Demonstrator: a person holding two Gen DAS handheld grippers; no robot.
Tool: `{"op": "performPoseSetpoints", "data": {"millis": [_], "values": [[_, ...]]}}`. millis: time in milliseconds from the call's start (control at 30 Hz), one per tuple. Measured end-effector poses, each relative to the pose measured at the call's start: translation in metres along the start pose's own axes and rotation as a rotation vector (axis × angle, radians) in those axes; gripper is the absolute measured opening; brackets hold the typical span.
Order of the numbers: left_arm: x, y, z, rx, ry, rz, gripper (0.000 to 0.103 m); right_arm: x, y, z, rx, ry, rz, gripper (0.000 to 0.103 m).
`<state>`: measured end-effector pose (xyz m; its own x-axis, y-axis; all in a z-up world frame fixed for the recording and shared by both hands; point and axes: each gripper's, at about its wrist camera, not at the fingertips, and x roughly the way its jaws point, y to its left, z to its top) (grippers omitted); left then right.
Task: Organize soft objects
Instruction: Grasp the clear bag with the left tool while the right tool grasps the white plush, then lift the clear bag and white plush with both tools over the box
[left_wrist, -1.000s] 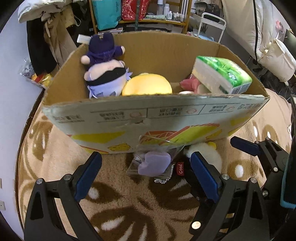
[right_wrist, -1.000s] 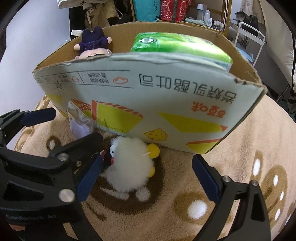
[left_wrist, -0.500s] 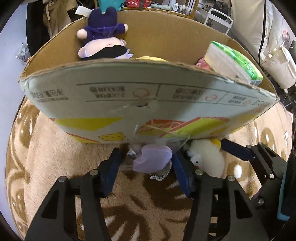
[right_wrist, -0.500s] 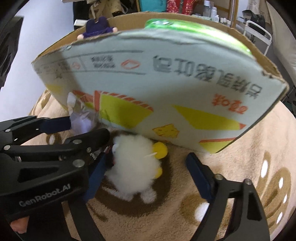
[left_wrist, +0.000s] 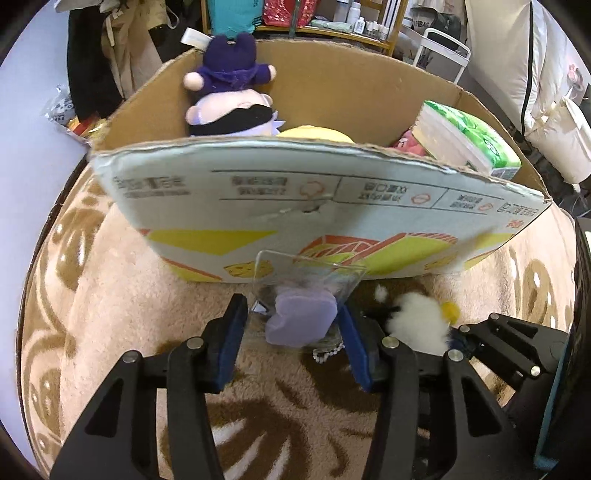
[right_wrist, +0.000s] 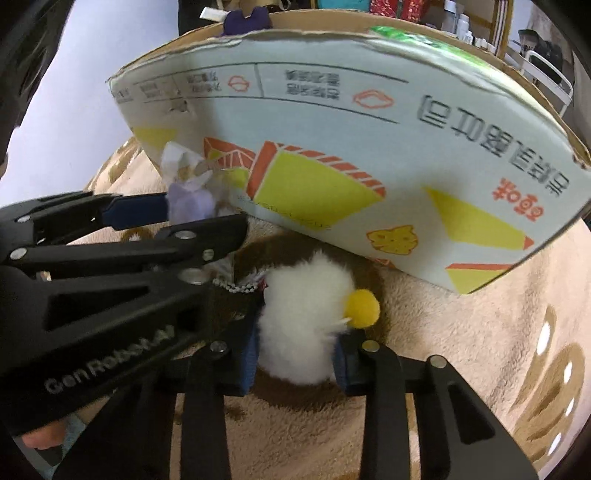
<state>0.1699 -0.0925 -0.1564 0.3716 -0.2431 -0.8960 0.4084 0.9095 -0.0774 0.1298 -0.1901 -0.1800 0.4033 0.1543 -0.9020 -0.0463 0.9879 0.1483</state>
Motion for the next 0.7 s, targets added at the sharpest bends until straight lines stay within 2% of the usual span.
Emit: {"op": "performPoseSetpoints", "data": {"millis": [300, 700], "values": [[-0.030, 0.021, -0.007, -0.042, -0.040, 0.019, 0.049, -0.026, -0.010, -0.007, 0.076, -0.043, -0.018, 0.034], [-0.077, 0.014, -0.026, -0.047, -0.137, 0.058, 0.048, -0.103, -0.037, -0.015, 0.144, -0.226, -0.026, 0.034]]}}
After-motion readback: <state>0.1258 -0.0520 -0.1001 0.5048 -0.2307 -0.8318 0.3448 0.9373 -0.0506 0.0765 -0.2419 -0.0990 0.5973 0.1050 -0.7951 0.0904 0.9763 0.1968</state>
